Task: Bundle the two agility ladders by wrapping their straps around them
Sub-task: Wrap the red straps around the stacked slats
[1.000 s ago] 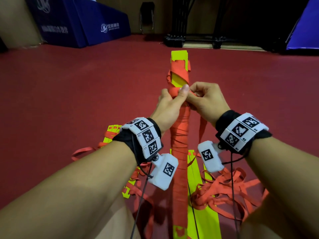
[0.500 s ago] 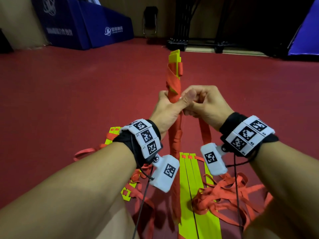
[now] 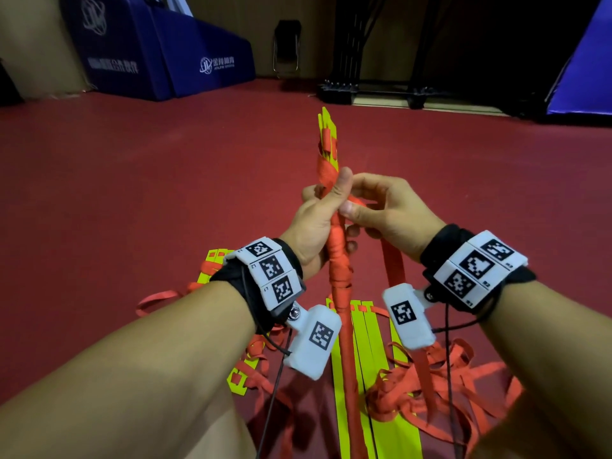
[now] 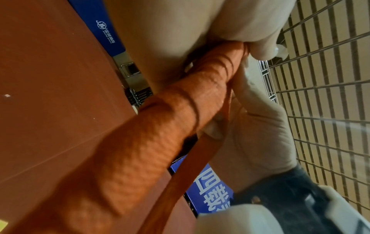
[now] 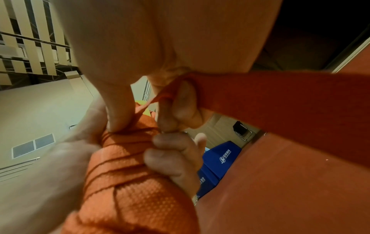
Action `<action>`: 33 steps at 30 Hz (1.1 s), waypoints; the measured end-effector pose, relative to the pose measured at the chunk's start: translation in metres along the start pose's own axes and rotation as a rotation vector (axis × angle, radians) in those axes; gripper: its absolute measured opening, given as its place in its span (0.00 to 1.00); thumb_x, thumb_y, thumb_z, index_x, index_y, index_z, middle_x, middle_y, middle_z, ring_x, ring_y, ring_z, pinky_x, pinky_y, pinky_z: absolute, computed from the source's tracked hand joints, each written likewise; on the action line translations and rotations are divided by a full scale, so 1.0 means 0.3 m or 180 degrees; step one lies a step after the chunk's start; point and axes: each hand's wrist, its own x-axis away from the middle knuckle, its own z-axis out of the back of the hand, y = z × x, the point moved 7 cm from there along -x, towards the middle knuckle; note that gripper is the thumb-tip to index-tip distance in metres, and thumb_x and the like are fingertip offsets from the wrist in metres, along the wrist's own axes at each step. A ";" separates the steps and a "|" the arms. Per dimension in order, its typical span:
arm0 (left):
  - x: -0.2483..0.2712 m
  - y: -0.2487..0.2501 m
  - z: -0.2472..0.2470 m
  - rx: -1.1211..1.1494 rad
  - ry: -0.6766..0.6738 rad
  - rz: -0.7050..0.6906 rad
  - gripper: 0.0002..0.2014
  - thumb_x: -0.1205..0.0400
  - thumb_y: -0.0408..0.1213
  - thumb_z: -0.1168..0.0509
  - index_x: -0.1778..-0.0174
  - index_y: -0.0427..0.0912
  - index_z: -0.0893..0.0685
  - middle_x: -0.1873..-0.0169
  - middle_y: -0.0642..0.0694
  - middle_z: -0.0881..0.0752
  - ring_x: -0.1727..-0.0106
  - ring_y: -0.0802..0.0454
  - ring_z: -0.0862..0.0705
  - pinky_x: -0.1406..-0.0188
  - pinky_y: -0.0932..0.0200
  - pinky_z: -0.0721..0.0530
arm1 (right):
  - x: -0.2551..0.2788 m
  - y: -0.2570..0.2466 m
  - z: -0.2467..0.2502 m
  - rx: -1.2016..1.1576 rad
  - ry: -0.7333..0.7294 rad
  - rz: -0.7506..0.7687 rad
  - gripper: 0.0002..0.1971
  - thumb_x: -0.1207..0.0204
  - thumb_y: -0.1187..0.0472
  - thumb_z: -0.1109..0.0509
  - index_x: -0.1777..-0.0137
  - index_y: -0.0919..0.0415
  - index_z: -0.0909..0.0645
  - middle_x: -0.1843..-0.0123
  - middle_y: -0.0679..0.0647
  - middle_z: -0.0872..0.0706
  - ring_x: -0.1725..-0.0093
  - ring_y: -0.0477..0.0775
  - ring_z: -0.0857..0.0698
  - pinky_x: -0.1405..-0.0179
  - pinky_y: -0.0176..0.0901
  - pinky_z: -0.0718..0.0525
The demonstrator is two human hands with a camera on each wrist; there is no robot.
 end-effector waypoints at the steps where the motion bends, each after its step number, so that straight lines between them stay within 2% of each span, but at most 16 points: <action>1: 0.000 -0.004 0.004 -0.0013 0.0069 0.0041 0.42 0.29 0.65 0.29 0.30 0.35 0.27 0.67 0.44 0.20 0.71 0.50 0.19 0.72 0.56 0.17 | 0.001 -0.003 0.000 0.0016 0.0013 0.0035 0.10 0.22 0.64 0.24 0.44 0.63 0.17 0.50 0.59 0.15 0.71 0.45 0.18 0.76 0.32 0.26; 3: -0.002 -0.010 0.005 0.0033 0.0085 0.0100 0.45 0.28 0.65 0.28 0.26 0.31 0.27 0.64 0.43 0.16 0.69 0.49 0.15 0.67 0.51 0.13 | -0.002 -0.007 0.013 0.0101 0.0189 0.0096 0.07 0.23 0.65 0.23 0.51 0.64 0.19 0.58 0.55 0.19 0.73 0.37 0.22 0.74 0.28 0.27; 5: -0.005 -0.010 0.008 0.0024 0.0080 0.0059 0.37 0.21 0.62 0.31 0.33 0.28 0.20 0.62 0.40 0.16 0.67 0.46 0.15 0.62 0.48 0.13 | -0.012 0.006 0.030 0.0253 0.0377 0.0085 0.11 0.24 0.62 0.21 0.54 0.67 0.21 0.61 0.55 0.21 0.74 0.36 0.25 0.73 0.29 0.27; 7: -0.009 -0.006 0.023 -0.0105 0.0201 -0.0060 0.24 0.12 0.53 0.36 0.50 0.30 0.15 0.68 0.40 0.15 0.70 0.46 0.17 0.61 0.50 0.16 | -0.018 0.022 0.043 0.0652 0.0519 0.0075 0.22 0.29 0.48 0.19 0.57 0.68 0.21 0.62 0.55 0.20 0.70 0.43 0.25 0.69 0.43 0.26; 9: -0.007 -0.005 0.034 -0.0256 0.0273 -0.0135 0.21 0.10 0.48 0.40 0.57 0.35 0.14 0.72 0.41 0.14 0.70 0.45 0.17 0.61 0.52 0.18 | -0.018 0.031 0.059 0.1070 0.0665 0.0053 0.28 0.34 0.39 0.20 0.61 0.67 0.20 0.65 0.53 0.20 0.67 0.48 0.26 0.65 0.52 0.25; 12: -0.003 -0.005 0.043 -0.0379 0.0240 -0.0192 0.20 0.09 0.46 0.42 0.53 0.36 0.12 0.67 0.37 0.13 0.65 0.42 0.15 0.62 0.53 0.15 | -0.017 0.033 0.084 0.1109 0.0827 0.0022 0.30 0.35 0.34 0.21 0.63 0.65 0.16 0.67 0.58 0.15 0.67 0.50 0.25 0.62 0.57 0.20; 15: 0.000 -0.003 0.044 -0.0370 0.0194 -0.0217 0.17 0.08 0.41 0.42 0.45 0.33 0.13 0.63 0.35 0.12 0.62 0.40 0.15 0.63 0.52 0.13 | -0.018 0.031 0.095 0.1113 0.0867 0.0015 0.35 0.38 0.27 0.25 0.64 0.65 0.15 0.64 0.64 0.13 0.68 0.51 0.23 0.64 0.55 0.20; 17: -0.003 -0.003 0.046 -0.0448 0.0229 -0.0276 0.16 0.08 0.40 0.43 0.44 0.32 0.15 0.63 0.34 0.13 0.63 0.41 0.16 0.65 0.53 0.13 | -0.019 0.030 0.097 0.1135 0.0883 0.0045 0.31 0.34 0.32 0.23 0.65 0.65 0.16 0.66 0.65 0.15 0.70 0.49 0.26 0.67 0.50 0.24; 19: -0.001 0.004 0.046 -0.0571 0.0327 -0.0352 0.16 0.07 0.39 0.44 0.49 0.36 0.14 0.65 0.36 0.13 0.66 0.43 0.15 0.68 0.56 0.14 | -0.019 0.021 0.095 0.1158 0.0859 0.0066 0.26 0.28 0.40 0.22 0.67 0.66 0.17 0.72 0.60 0.19 0.71 0.47 0.27 0.69 0.45 0.28; 22: -0.003 0.013 0.063 -0.0698 0.0602 -0.0489 0.16 0.08 0.45 0.42 0.53 0.41 0.12 0.65 0.36 0.12 0.65 0.43 0.15 0.60 0.50 0.13 | -0.019 0.012 0.088 0.0848 0.0630 0.0119 0.18 0.20 0.54 0.25 0.67 0.65 0.18 0.71 0.54 0.20 0.71 0.46 0.26 0.69 0.40 0.27; 24: -0.002 0.028 0.087 -0.0735 0.0915 -0.0585 0.17 0.17 0.55 0.36 0.58 0.44 0.15 0.62 0.37 0.14 0.58 0.42 0.17 0.49 0.39 0.14 | -0.016 0.007 0.082 0.0512 0.0424 0.0153 0.12 0.21 0.62 0.26 0.64 0.68 0.18 0.69 0.55 0.21 0.71 0.45 0.27 0.70 0.34 0.28; 25: -0.001 0.031 0.097 -0.0721 0.1020 -0.0582 0.17 0.21 0.57 0.36 0.59 0.45 0.17 0.61 0.38 0.15 0.57 0.42 0.18 0.48 0.37 0.16 | -0.012 0.004 0.079 0.0419 0.0351 0.0184 0.08 0.23 0.64 0.26 0.63 0.66 0.18 0.69 0.53 0.21 0.70 0.44 0.27 0.71 0.32 0.29; 27: -0.001 0.034 0.099 -0.0651 0.1021 -0.0555 0.16 0.18 0.56 0.35 0.58 0.45 0.20 0.63 0.40 0.16 0.59 0.43 0.19 0.52 0.41 0.19 | -0.006 -0.008 0.076 0.0388 0.0303 0.0312 0.09 0.23 0.69 0.26 0.62 0.58 0.17 0.71 0.42 0.20 0.71 0.39 0.25 0.70 0.28 0.28; 28: 0.000 0.037 0.095 -0.0614 0.0974 -0.0558 0.15 0.13 0.52 0.36 0.58 0.45 0.21 0.65 0.42 0.16 0.62 0.44 0.19 0.56 0.46 0.19 | -0.005 -0.014 0.074 0.0426 0.0315 0.0406 0.11 0.22 0.71 0.27 0.61 0.56 0.17 0.72 0.39 0.19 0.71 0.37 0.25 0.69 0.28 0.27; 30: -0.002 0.035 0.087 -0.0577 0.0865 -0.0528 0.13 0.09 0.45 0.40 0.58 0.44 0.21 0.69 0.46 0.18 0.67 0.49 0.20 0.64 0.53 0.21 | -0.002 -0.024 0.069 0.0482 0.0381 0.0559 0.09 0.22 0.67 0.25 0.60 0.54 0.17 0.71 0.40 0.20 0.71 0.40 0.26 0.69 0.33 0.28; 33: 0.005 0.033 0.080 -0.0549 0.0813 -0.0494 0.13 0.09 0.44 0.41 0.57 0.45 0.22 0.69 0.46 0.19 0.65 0.47 0.20 0.68 0.55 0.21 | -0.001 -0.035 0.066 0.0439 0.0445 0.0660 0.04 0.23 0.60 0.25 0.59 0.53 0.16 0.68 0.54 0.22 0.69 0.51 0.29 0.69 0.43 0.30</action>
